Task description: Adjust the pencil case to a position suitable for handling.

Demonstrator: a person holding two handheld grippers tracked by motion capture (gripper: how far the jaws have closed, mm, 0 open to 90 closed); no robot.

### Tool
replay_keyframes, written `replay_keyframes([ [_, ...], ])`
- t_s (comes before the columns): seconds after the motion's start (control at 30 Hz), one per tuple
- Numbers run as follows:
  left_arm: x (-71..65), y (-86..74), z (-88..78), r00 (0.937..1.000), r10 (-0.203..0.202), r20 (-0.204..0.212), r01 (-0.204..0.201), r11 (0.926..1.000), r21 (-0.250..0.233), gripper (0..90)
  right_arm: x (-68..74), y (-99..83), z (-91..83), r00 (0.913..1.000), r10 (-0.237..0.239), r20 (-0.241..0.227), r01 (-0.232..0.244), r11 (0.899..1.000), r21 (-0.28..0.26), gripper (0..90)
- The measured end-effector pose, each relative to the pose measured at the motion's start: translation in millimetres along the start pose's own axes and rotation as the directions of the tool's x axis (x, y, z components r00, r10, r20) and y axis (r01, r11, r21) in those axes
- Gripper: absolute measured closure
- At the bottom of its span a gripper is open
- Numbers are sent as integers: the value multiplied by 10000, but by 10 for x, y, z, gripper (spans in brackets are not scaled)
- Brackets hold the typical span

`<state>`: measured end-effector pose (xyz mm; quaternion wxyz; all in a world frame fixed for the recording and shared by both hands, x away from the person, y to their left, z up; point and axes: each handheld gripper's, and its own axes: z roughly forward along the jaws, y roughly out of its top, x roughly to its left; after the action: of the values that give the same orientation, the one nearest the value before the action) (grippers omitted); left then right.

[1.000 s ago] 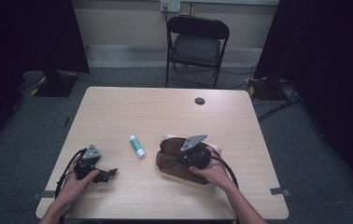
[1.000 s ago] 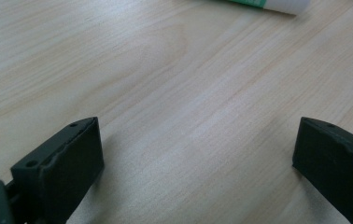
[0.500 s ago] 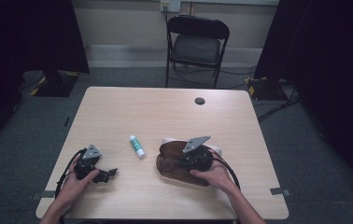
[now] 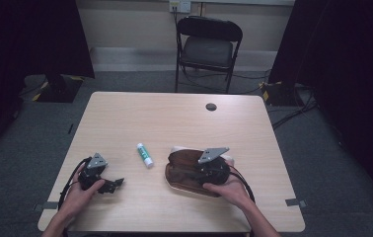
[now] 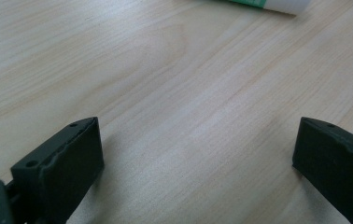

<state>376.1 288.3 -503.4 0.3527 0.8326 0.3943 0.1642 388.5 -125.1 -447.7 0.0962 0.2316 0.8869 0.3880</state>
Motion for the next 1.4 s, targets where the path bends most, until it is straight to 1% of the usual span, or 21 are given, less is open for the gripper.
replay_keyframes([
  [0.07,0,0,0,10000,6,-5,-6,10000,1,12,-11,-21,-53,10000,75,39,-75,9999,-95,536],
  [0.2,0,0,0,10000,6,-5,-6,10000,-1,12,-10,-74,-118,9998,171,62,-171,9998,-85,531],
  [0.23,0,0,-1,10000,6,-6,-6,10000,3,12,-7,-120,-173,9995,320,76,-318,9993,-213,532],
  [0.37,0,1,0,10000,-2,0,2,10000,9,12,-18,-215,-299,9984,569,56,-566,9974,-455,527],
  [0.47,-6,2,1,10000,-54,-48,54,10000,1,12,-50,-286,-397,9952,975,-87,-979,9935,-575,512],
  [0.53,-13,0,-3,9999,-80,-112,80,10000,13,12,-72,-328,-476,9933,1157,79,-1148,9905,-757,512],
  [0.57,-16,-2,-4,9999,-112,-114,112,9999,4,15,-83,-345,-508,9930,1178,74,-1169,9901,-772,512],
  [0.73,-16,2,-3,9999,-115,-125,115,9999,13,15,-67,-454,-609,9915,1285,190,-1269,9896,-676,508],
  [0.77,-17,5,0,9998,-131,-152,131,9999,8,15,-52,-523,-657,9902,1366,300,-1346,9890,-614,509],
  [0.87,-22,20,1,9997,-115,-224,118,9998,139,14,-30,-603,-741,9884,1462,411,-1431,9873,-689,508],
  [0.93,-36,21,7,9996,-154,-228,156,9999,58,31,-24,-652,-805,9867,1563,453,-1522,9849,-830,507],
  [0.97,-49,13,7,9998,-150,-151,148,9998,-100,45,-27,-678,-838,9860,1592,497,-1544,9840,-888,508],
  [1.07,-54,22,5,9997,-140,-210,139,9999,-49,50,-64,-763,-909,9816,1773,714,-1709,9814,-877,506],
  [1.13,-58,34,-3,9997,-83,-229,82,10000,-9,70,-102,-827,-944,9764,1949,930,-1873,9787,-845,503],
  [1.17,-66,38,-6,9997,-103,-199,102,9999,-55,98,-125,-864,-959,9737,2018,1055,-1931,9773,-877,483],
  [1.23,-78,51,1,9996,-60,-261,55,9998,-172,165,-192,-937,-991,9647,2274,1328,-2157,9716,-968,459],
  [1.27,-84,59,7,9993,-37,-366,31,9999,-157,153,-236,-973,-1005,9595,2348,1556,-2208,9700,-1020,446],
  [1.3,-91,68,11,9990,-28,-437,20,9998,-179,156,-278,-1006,-1016,9508,2526,1793,-2362,9657,-1081,435],
  [1.33,-91,68,11,9990,-28,-437,20,9998,-179,160,-278,-1006,-1016,9508,2526,1793,-2362,9657,-1081,435],
  [1.37,-93,87,17,9989,57,-460,-60,10000,-68,163,-375,-1066,-1010,9366,2773,2142,-2568,9591,-1190,391],
  [1.4,-95,95,20,9985,112,-542,-116,9999,-71,164,-422,-1089,-989,9261,2843,2479,-2645,9580,-1108,355],
])
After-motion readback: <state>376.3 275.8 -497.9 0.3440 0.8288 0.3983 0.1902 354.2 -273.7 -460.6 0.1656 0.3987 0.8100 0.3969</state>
